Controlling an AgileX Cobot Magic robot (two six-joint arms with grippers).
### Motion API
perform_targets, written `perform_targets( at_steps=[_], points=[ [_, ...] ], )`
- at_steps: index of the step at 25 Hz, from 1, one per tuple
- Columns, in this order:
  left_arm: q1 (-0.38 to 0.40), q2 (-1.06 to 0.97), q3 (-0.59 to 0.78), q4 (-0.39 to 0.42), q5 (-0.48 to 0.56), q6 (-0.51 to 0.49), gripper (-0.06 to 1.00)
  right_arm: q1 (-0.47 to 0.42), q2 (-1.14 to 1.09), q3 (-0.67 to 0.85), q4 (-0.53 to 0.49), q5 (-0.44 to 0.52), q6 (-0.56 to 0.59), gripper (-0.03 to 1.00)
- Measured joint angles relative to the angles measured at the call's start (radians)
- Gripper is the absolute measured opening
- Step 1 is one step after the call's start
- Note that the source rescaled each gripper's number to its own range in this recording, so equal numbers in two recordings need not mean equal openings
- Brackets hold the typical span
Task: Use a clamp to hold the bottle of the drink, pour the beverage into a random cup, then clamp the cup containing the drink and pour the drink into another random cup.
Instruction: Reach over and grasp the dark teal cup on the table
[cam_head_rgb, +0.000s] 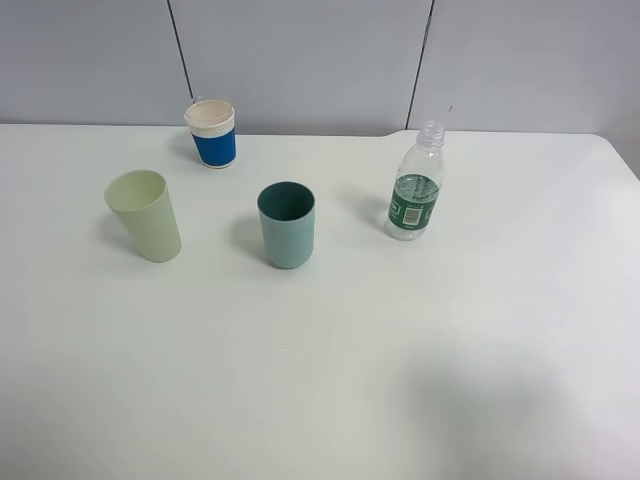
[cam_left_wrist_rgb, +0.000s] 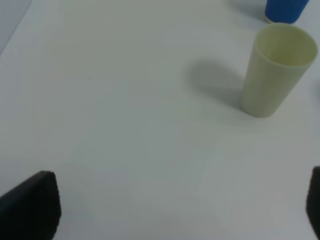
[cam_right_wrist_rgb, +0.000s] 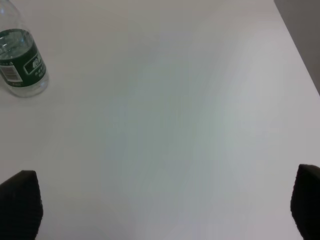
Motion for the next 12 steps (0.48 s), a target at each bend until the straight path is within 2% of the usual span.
perform_targets(
  at_steps=[12],
  points=[
    [0.0,0.0,0.0,0.0,0.0,0.0,1.0,0.0,0.0,0.0,0.0,-0.001,0.001,0.99]
  ],
)
